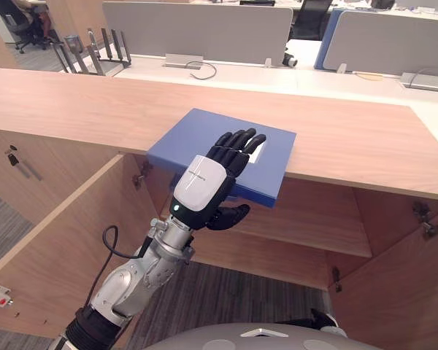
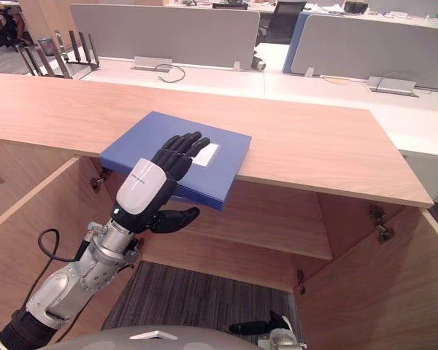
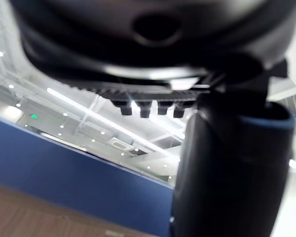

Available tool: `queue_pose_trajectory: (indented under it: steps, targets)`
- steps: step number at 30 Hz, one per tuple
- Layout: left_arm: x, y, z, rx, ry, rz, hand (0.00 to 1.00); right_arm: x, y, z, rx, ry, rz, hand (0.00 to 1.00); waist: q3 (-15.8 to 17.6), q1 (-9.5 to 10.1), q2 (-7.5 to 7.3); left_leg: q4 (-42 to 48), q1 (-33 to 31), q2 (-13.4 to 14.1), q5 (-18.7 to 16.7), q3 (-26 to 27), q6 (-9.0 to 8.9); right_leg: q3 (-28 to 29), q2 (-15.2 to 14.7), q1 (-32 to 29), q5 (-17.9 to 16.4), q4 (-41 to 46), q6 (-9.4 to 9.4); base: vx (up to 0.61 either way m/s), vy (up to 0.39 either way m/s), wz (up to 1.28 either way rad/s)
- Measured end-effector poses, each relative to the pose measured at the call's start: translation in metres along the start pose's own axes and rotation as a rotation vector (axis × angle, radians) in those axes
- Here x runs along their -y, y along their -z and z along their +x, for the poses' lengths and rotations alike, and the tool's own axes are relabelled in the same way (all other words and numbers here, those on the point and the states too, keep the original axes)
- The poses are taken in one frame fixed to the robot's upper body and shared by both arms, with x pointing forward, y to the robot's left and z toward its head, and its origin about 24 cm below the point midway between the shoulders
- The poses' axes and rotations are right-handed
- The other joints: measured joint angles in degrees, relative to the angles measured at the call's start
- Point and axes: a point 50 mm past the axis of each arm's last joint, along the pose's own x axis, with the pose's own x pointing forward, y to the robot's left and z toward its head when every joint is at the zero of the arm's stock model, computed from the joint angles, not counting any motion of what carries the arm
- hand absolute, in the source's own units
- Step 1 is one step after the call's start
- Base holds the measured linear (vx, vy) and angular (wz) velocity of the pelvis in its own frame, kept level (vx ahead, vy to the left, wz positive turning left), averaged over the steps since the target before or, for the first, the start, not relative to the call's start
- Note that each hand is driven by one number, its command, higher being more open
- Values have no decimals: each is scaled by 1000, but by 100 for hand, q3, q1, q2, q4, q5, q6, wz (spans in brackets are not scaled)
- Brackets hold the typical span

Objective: Walk over to the cabinet, pick up the folder, carry it to the office cabinet, place the folder inside the office cabinet, then close the office cabinet door

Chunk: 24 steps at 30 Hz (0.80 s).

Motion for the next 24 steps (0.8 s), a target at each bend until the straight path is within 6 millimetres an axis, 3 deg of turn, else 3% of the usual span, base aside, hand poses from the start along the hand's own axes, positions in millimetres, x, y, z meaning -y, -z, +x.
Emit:
queue_pose_trajectory:
  steps: [9, 15, 24]
  targets:
    - [-2, 7, 1, 23, 27, 82, 100, 0, -5, 1, 7, 0, 26, 100, 176, -16, -13, -84, 29, -119, 37, 28, 62, 67, -96, -30, 45, -1, 69, -27, 29, -2]
    - [1, 26, -6, -48, 68, 160, 100, -1, -7, 1, 9, -3, 32, 100, 216, -17, -54, -88, 31, -134, 36, 28, 63, 70, -110, -37, 47, -1, 71, -17, 2, 0]
    - [8, 38, -9, -87, 107, 213, 100, -1, -8, 1, 14, -3, 33, 100, 244, -29, -46, -87, 32, -136, 36, 36, 62, 85, -112, -40, 51, -1, 75, -44, -5, -1]
